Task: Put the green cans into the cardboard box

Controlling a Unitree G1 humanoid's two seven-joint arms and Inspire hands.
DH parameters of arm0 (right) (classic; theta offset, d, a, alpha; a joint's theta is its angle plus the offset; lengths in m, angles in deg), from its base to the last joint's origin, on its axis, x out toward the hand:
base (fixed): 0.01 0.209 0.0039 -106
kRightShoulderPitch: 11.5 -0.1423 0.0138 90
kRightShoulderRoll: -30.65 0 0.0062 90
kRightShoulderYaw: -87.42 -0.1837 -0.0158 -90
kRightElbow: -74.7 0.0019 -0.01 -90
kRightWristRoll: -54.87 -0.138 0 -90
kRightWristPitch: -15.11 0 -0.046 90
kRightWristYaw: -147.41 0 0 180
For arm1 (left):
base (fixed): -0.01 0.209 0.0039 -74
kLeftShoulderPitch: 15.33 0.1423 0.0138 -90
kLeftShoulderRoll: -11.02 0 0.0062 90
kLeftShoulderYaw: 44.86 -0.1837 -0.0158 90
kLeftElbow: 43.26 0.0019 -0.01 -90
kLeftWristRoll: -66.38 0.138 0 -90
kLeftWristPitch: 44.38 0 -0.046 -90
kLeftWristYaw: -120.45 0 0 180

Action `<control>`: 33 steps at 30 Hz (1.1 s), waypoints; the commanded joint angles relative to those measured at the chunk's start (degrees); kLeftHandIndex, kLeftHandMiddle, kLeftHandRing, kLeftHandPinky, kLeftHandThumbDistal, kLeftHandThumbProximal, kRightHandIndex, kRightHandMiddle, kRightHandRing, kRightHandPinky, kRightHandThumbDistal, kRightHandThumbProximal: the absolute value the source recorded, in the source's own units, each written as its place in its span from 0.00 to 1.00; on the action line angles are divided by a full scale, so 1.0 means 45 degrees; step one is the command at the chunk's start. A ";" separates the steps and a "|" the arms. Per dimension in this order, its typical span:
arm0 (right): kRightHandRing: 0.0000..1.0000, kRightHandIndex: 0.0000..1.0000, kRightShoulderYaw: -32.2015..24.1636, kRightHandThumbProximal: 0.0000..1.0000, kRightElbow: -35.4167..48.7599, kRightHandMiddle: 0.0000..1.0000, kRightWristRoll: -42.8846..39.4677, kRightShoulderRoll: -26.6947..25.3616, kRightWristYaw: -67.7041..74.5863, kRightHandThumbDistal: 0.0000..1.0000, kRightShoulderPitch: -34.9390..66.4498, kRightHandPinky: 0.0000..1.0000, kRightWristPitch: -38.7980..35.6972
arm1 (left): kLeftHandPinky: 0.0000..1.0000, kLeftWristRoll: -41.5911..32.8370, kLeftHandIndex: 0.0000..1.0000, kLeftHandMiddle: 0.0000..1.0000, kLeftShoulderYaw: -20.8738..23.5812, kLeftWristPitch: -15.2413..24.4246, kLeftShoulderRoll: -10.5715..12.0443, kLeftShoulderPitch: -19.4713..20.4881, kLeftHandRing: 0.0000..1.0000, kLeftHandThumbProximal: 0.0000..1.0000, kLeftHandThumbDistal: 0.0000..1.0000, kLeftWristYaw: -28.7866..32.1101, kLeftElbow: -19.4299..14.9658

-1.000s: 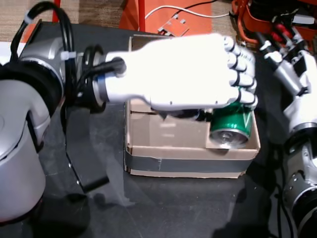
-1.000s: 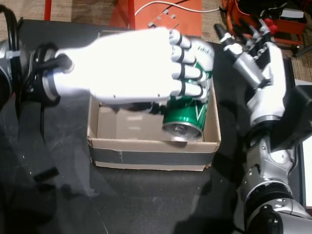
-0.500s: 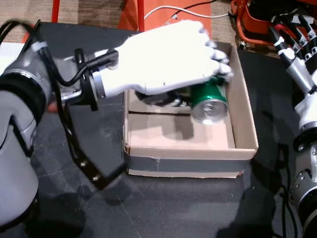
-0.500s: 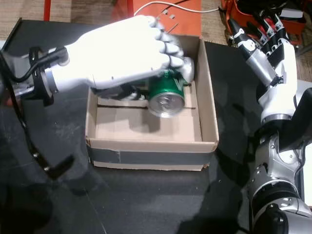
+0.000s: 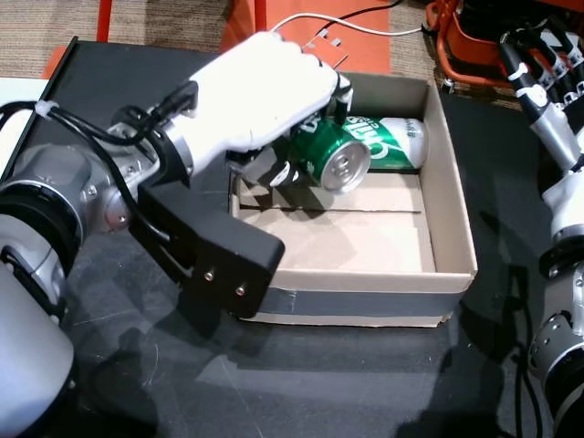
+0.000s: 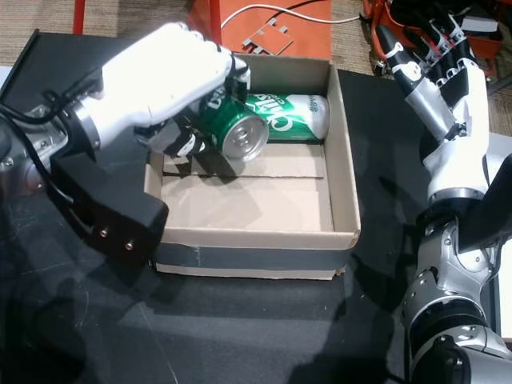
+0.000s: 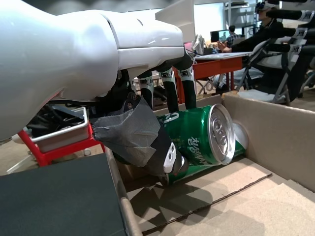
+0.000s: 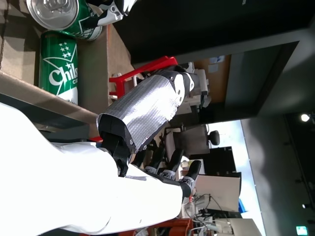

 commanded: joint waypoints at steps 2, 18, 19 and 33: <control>0.80 0.76 -0.0154 0.48 0.0065 0.76 -0.0231 -0.0072 -0.0154 1.00 0.0260 0.86 -0.0085 | 0.45 0.0145 0.39 0.38 -0.0126 0.0045 0.0078 0.0540 0.44 0.00 0.32 0.0177 0.0059; 0.82 0.80 0.0155 0.69 0.0034 0.79 0.0216 -0.0035 0.0468 1.00 0.0233 0.91 -0.0134 | 0.67 0.0110 0.61 0.58 -0.0094 -0.0096 0.0048 0.0517 0.60 0.00 0.64 0.0612 0.0053; 0.83 0.82 0.0190 0.69 0.0035 0.81 0.0216 -0.0045 0.0467 1.00 0.0235 0.91 -0.0120 | 0.73 0.0164 0.69 0.63 -0.0157 -0.0131 0.0041 0.0488 0.64 0.04 0.73 0.0708 0.0058; 0.85 0.86 0.0332 0.70 0.0014 0.84 0.0211 -0.0065 0.0317 1.00 0.0238 0.93 0.0005 | 1.00 0.0499 0.98 0.98 -0.0681 -0.1132 0.0042 0.0319 1.00 0.15 1.00 0.1338 0.0067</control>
